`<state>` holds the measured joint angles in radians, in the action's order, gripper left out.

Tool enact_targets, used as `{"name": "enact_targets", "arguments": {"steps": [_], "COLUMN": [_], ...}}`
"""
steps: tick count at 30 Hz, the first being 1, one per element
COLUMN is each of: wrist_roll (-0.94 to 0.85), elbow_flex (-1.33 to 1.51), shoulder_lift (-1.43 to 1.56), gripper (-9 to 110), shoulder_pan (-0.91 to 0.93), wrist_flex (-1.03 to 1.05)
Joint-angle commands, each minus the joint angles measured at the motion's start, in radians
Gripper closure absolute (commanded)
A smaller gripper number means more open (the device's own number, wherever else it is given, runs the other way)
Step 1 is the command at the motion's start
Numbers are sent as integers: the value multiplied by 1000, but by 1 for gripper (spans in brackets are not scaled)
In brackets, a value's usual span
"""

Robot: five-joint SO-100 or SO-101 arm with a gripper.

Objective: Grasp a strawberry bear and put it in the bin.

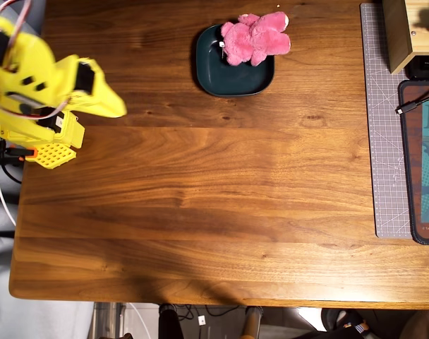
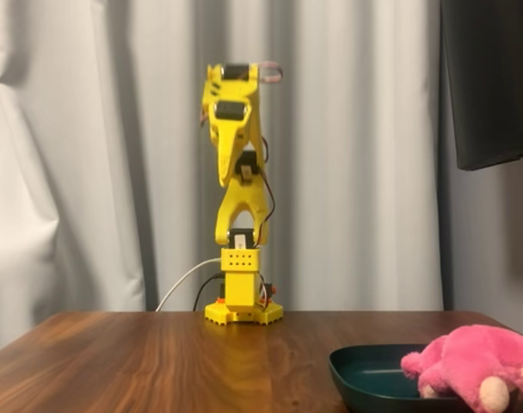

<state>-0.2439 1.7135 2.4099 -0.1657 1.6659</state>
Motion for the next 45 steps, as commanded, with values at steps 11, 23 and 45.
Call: {"name": "enact_targets", "arguments": {"steps": [11,23,45], "wrist_roll": [17,17,17], "elbow_flex": [822,1272,1351], "shoulder_lift": [485,973,973], "gripper": [102,102,102], "shoulder_pan": [-26,8,38], "wrist_flex": [-462,-465,-411]}}
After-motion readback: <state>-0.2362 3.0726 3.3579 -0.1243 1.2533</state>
